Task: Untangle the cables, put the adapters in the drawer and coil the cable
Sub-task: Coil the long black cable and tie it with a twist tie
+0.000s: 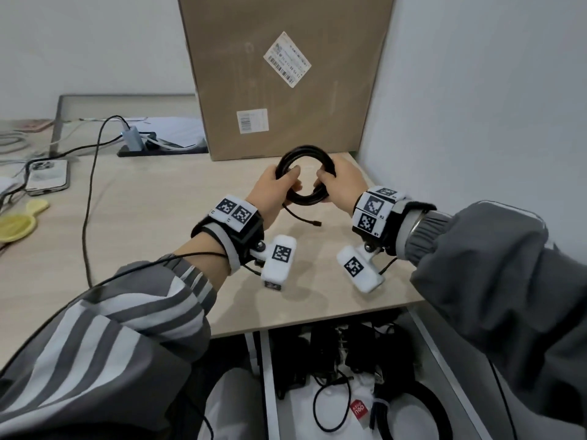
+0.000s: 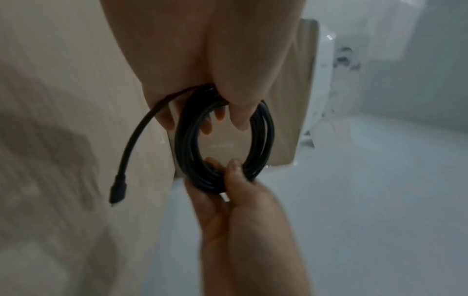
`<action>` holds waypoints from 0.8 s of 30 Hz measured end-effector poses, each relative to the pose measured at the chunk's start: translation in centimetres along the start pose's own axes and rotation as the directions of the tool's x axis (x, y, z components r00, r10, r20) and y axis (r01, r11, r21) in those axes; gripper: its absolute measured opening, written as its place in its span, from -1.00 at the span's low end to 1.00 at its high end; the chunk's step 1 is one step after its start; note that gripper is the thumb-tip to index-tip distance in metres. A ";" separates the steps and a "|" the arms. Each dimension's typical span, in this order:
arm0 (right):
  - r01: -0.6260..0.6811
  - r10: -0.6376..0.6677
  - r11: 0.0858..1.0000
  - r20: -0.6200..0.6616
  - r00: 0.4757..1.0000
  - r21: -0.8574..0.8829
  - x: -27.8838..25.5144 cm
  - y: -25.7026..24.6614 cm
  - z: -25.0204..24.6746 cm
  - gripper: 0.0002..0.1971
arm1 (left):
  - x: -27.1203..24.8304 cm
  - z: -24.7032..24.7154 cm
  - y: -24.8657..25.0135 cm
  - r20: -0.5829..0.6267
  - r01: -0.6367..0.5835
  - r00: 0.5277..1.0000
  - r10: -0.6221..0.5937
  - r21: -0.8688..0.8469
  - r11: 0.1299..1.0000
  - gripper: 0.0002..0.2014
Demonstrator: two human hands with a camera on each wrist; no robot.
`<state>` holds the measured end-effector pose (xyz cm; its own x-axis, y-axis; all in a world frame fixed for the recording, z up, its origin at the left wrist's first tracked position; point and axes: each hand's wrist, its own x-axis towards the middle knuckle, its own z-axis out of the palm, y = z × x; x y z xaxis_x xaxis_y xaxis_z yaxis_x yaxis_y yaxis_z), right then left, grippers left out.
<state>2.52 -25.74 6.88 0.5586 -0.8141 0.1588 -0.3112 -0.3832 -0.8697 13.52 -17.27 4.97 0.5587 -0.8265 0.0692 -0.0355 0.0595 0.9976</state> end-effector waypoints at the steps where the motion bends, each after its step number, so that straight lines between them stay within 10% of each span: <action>1: -0.029 0.030 0.999 -0.014 0.999 0.040 0.5 0.3 0.7 -0.93 | 0.3 -0.3 -0.3 0.024 0.029 0.999 -0.027 -0.071 0.997 -0.90; 10: -0.203 0.209 0.931 0.011 0.978 0.304 4.8 1.2 6.4 -0.88 | 5.6 -3.5 -1.9 0.080 0.372 0.921 -0.382 -0.474 0.798 -0.80; 24: -0.338 0.228 0.889 0.339 0.913 0.310 8.3 2.1 11.1 -0.93 | 7.6 -6.5 -5.1 -0.202 0.032 0.965 -0.166 -0.538 0.843 -0.83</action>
<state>15.03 -28.51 1.17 0.6993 -0.6826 -0.2121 -0.2265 0.0698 -0.9715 23.31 -20.21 0.33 0.7128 -0.6943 -0.0995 0.4335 0.3246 0.8407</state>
